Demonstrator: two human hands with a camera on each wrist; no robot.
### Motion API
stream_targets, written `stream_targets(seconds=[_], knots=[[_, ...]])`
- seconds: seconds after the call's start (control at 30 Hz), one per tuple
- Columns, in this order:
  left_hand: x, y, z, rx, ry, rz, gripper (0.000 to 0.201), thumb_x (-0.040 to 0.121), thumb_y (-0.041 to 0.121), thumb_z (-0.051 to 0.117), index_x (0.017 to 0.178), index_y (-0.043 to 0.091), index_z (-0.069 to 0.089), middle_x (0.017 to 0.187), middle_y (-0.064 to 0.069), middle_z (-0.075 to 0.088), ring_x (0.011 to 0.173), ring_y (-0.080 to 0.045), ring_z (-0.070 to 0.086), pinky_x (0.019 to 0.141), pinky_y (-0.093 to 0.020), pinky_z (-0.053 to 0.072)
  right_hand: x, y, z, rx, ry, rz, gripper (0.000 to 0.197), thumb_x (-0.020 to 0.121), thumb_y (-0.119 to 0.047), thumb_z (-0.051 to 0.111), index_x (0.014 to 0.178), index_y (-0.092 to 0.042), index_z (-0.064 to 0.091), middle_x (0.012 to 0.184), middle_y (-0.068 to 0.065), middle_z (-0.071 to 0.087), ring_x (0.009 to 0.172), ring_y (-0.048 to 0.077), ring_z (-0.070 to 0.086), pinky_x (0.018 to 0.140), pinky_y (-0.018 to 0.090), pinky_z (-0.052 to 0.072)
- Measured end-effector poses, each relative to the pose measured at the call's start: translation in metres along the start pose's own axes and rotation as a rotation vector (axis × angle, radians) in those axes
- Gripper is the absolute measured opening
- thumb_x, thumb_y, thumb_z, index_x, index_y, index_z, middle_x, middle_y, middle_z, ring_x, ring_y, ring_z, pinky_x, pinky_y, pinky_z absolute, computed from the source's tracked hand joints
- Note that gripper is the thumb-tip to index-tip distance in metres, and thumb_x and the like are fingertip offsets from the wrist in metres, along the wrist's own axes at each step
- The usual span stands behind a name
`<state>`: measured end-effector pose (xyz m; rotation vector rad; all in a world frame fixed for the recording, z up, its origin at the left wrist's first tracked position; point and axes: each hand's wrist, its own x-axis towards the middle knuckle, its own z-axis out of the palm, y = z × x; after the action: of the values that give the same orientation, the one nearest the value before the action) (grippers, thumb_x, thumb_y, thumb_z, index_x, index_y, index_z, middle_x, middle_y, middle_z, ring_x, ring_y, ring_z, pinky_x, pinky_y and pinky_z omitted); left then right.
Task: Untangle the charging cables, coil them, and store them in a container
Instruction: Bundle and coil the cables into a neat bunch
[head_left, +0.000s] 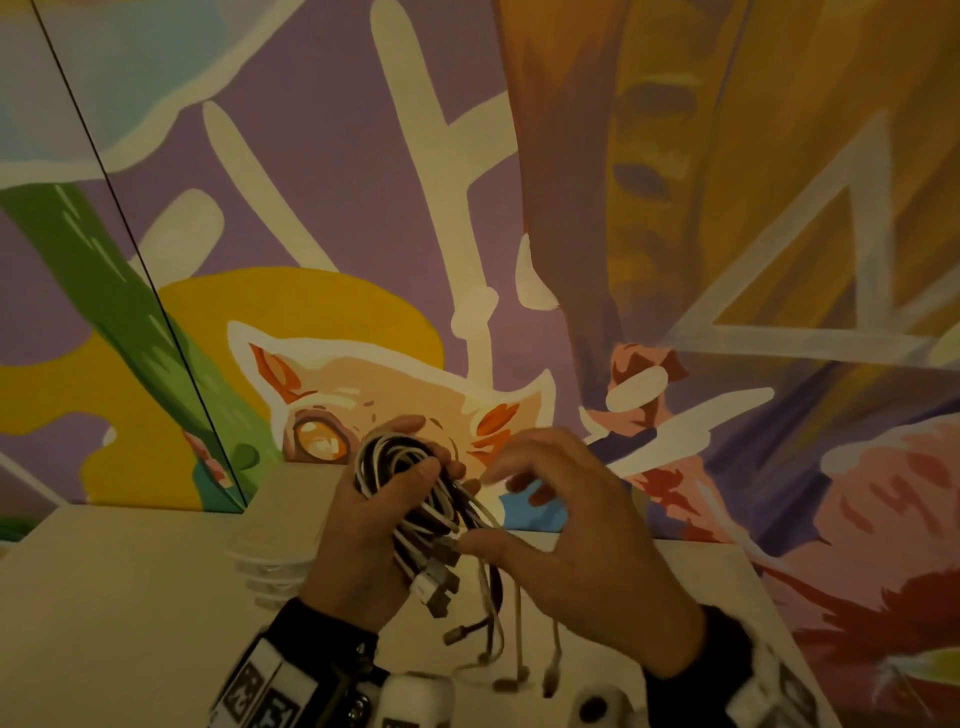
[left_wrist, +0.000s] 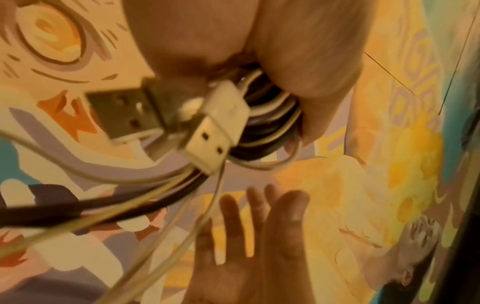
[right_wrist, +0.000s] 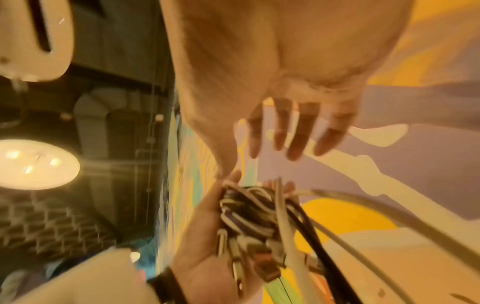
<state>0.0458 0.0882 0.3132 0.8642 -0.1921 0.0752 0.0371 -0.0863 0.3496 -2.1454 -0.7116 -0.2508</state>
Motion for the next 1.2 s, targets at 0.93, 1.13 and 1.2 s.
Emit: stream_targets(seconds=[0.93, 1.13, 1.2], knots=[[0.01, -0.014, -0.006, 0.062, 0.224, -0.049, 0.021, 0.086, -0.003, 0.056, 0.092, 0.017, 0.063, 0.07, -0.011, 0.059, 0.059, -0.024, 0.062, 0.055, -0.037, 0.057, -0.021, 0.038, 0.056, 0.082, -0.173, 0.237, 0.024, 0.092, -0.05, 0.049, 0.094, -0.029, 0.057, 0.085, -0.003, 0.068, 0.072, 0.016, 0.065, 0.07, 0.039, 0.054], [0.006, -0.013, -0.008, 0.247, 0.214, -0.044, 0.027, 0.086, -0.006, 0.057, 0.09, 0.019, 0.063, 0.07, -0.014, 0.059, 0.065, -0.03, 0.058, 0.064, -0.042, 0.055, -0.028, 0.043, 0.047, -0.542, -0.339, 0.027, 0.028, 0.102, -0.035, 0.03, 0.121, -0.021, 0.044, 0.106, 0.005, 0.066, 0.089, 0.027, 0.061, 0.075, 0.035, 0.038], [0.006, -0.011, -0.013, 0.422, 0.23, 0.027, 0.025, 0.083, -0.005, 0.063, 0.098, 0.014, 0.057, 0.08, -0.019, 0.054, 0.066, -0.03, 0.057, 0.057, -0.034, 0.054, -0.03, 0.037, 0.036, -0.641, -0.375, -0.017, 0.029, 0.103, -0.034, 0.03, 0.129, -0.023, 0.034, 0.111, 0.006, 0.066, 0.094, 0.028, 0.06, 0.079, 0.036, 0.034]])
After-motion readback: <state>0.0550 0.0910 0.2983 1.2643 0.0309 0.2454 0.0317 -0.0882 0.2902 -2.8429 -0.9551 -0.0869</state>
